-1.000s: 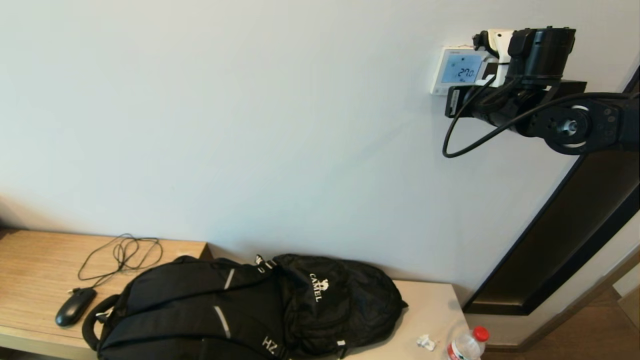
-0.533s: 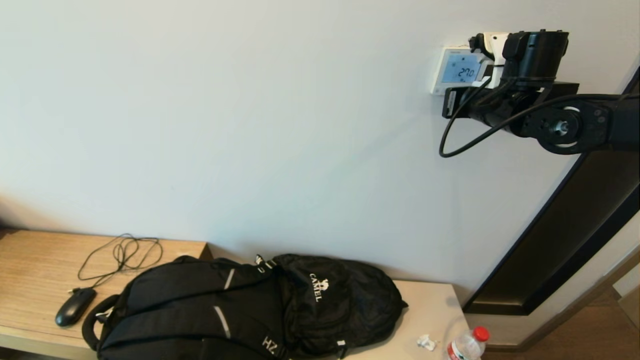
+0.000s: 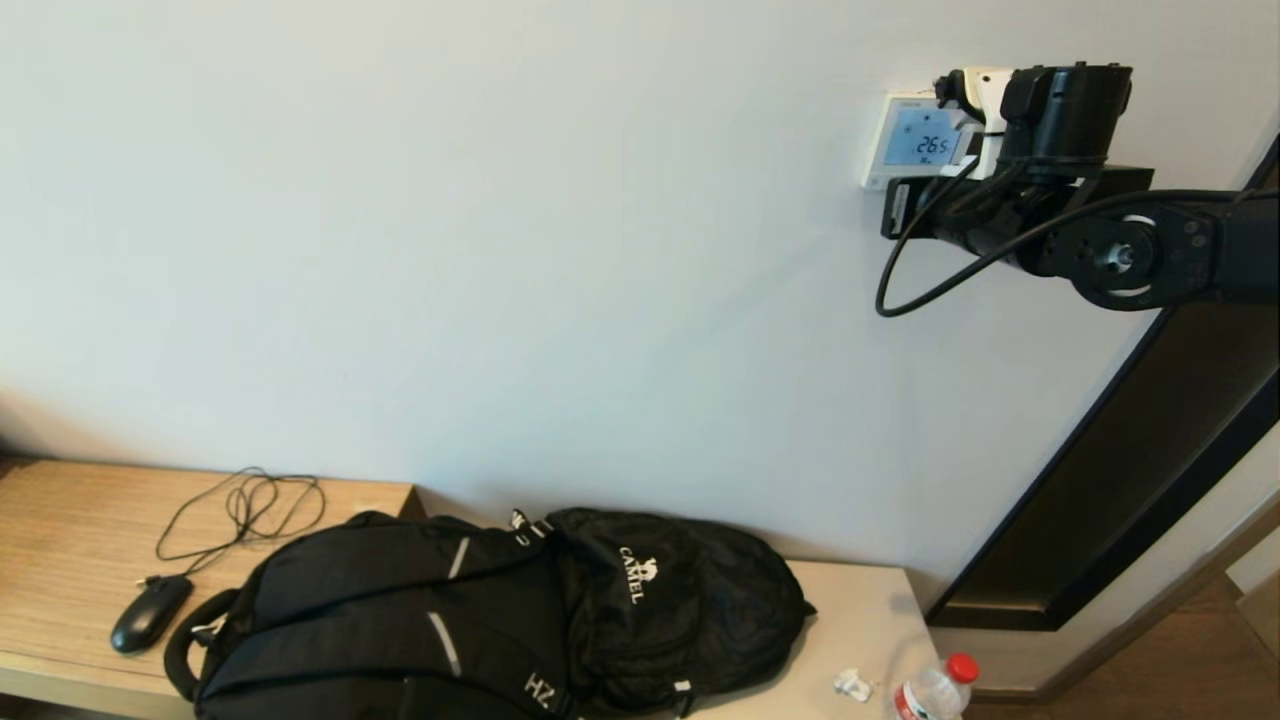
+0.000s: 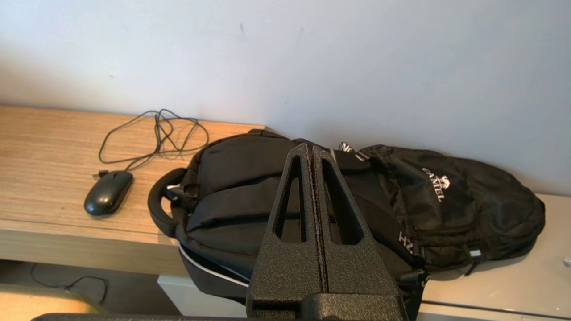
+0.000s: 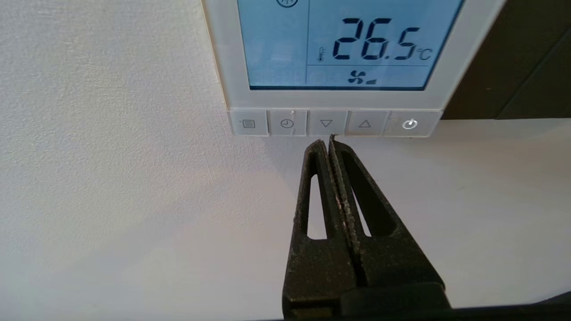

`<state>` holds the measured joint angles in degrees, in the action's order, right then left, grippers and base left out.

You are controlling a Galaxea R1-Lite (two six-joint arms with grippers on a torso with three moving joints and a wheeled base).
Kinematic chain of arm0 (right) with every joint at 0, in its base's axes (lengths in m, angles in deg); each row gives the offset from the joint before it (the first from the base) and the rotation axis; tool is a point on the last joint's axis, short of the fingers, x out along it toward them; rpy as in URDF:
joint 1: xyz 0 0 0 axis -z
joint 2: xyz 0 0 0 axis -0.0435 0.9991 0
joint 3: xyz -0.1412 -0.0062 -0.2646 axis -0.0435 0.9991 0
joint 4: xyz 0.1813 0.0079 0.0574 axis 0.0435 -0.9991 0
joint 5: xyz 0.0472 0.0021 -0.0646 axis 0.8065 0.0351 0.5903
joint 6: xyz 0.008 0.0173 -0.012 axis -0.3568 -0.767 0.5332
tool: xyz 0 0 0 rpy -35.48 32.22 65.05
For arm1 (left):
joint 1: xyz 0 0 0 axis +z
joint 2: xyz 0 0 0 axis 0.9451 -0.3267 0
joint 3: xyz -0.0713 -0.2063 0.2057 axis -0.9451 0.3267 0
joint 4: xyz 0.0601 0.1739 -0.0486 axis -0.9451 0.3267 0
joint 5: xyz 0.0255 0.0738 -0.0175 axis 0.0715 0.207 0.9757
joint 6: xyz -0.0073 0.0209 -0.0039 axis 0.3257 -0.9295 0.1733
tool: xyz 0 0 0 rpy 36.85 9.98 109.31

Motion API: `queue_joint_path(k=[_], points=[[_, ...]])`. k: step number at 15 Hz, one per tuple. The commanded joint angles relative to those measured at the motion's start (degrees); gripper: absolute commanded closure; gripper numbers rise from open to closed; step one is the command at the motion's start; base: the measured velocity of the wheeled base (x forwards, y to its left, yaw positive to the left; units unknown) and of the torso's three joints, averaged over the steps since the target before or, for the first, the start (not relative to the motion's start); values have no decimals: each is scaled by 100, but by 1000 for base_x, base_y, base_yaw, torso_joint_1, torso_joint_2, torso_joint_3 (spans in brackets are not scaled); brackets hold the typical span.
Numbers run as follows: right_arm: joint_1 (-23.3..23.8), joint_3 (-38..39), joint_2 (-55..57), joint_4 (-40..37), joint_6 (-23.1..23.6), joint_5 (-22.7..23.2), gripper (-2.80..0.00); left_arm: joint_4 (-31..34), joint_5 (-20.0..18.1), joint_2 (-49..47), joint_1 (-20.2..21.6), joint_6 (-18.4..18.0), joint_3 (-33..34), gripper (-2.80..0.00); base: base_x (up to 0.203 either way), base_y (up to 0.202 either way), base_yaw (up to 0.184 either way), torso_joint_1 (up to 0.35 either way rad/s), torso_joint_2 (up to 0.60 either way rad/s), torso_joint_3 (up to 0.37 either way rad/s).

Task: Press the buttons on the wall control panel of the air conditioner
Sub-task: Press the temperature decrease button

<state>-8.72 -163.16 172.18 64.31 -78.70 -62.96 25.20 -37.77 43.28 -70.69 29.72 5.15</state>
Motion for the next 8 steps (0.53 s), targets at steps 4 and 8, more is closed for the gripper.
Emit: queue_joint_path(k=[4,8], points=[[-91,84,-140,32,2,-11,0,-5,-1,2,2,2,0,0,0,0,0,0,0,0],[-91,-37,94,32,1,-11,0,-5,-1,2,2,2,0,0,0,0,0,0,0,0]])
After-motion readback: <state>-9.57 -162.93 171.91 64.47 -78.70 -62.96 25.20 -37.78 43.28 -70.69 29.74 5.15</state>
